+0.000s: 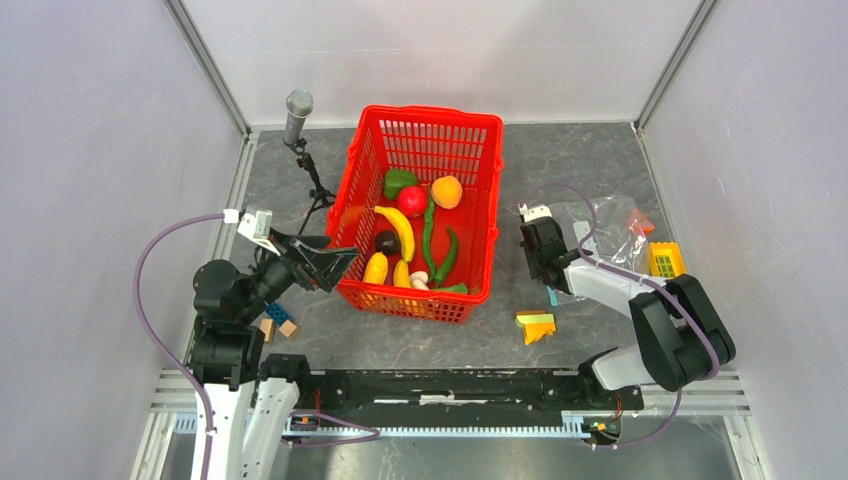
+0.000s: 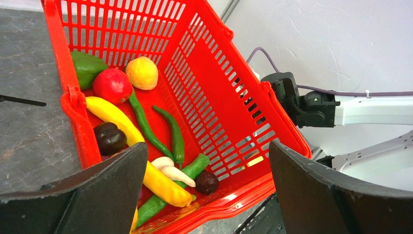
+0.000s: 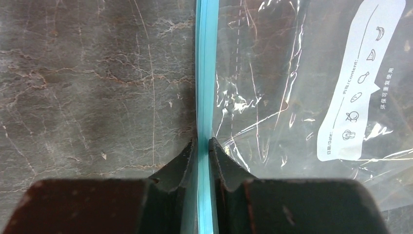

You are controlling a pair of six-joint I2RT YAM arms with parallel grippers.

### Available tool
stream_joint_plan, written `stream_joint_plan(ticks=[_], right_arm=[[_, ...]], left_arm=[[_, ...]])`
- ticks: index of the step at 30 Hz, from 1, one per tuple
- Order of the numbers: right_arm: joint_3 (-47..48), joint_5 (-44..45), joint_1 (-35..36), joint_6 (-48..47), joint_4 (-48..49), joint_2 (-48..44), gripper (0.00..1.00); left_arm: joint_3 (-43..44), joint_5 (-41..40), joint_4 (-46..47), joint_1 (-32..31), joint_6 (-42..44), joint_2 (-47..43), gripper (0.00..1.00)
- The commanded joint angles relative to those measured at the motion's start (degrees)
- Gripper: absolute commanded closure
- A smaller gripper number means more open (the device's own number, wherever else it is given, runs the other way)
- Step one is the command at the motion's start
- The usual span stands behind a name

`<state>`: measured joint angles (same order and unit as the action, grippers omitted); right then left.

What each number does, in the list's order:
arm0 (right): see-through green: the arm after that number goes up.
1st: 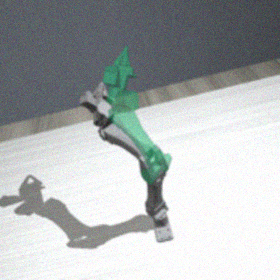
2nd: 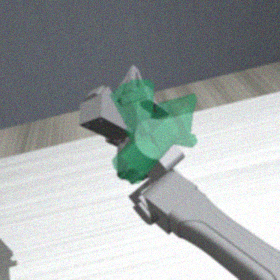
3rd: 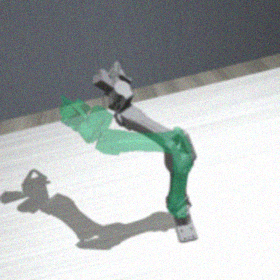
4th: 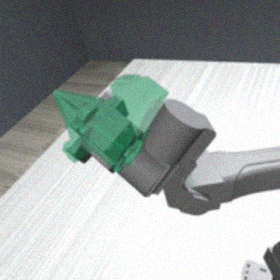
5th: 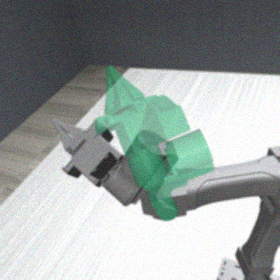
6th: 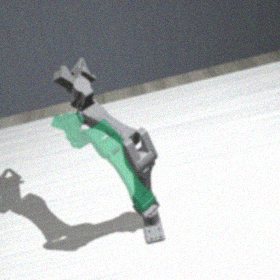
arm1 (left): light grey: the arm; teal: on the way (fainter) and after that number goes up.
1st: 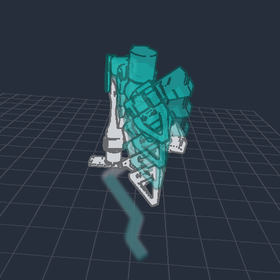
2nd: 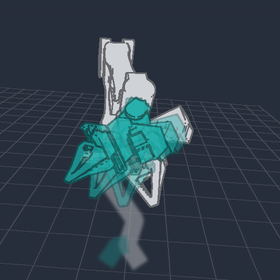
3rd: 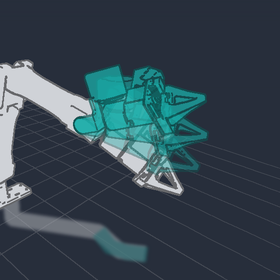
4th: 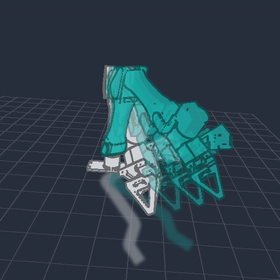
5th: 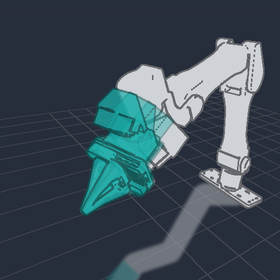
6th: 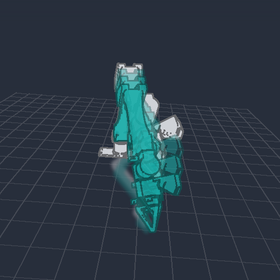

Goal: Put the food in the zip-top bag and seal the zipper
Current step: Pick up the zipper food storage bag at the center of the board.

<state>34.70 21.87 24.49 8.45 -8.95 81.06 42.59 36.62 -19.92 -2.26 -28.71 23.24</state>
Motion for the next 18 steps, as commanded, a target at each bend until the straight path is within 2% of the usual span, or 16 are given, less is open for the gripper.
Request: stream_joint_plan(ticks=[1,6,8,10,14,18], right_arm=[[0.39,3.49,0.03,0.10,2.08,-0.69,0.87],[-0.05,4.61,-1.05,-0.30,2.53,-1.19,0.91],[-0.63,3.46,-2.08,-0.68,3.18,-0.99,0.99],[-1.45,2.18,-3.30,-0.59,3.94,-1.20,1.00],[-2.93,-4.08,-5.88,-0.90,5.63,-3.87,1.00],[-4.58,-15.11,-8.26,1.20,7.34,-11.13,1.00]], left_arm=[[0.84,1.10,0.06,0.33,2.34,-0.52,0.00],[0.87,1.00,-0.07,0.36,2.52,-0.64,0.00],[0.84,1.00,-0.12,0.33,2.53,-0.50,0.00],[0.89,1.00,-0.20,0.33,2.60,-0.54,0.00],[1.45,1.72,-0.29,0.34,2.84,-0.19,0.00],[4.18,4.50,-0.64,0.33,3.52,1.20,0.00]])
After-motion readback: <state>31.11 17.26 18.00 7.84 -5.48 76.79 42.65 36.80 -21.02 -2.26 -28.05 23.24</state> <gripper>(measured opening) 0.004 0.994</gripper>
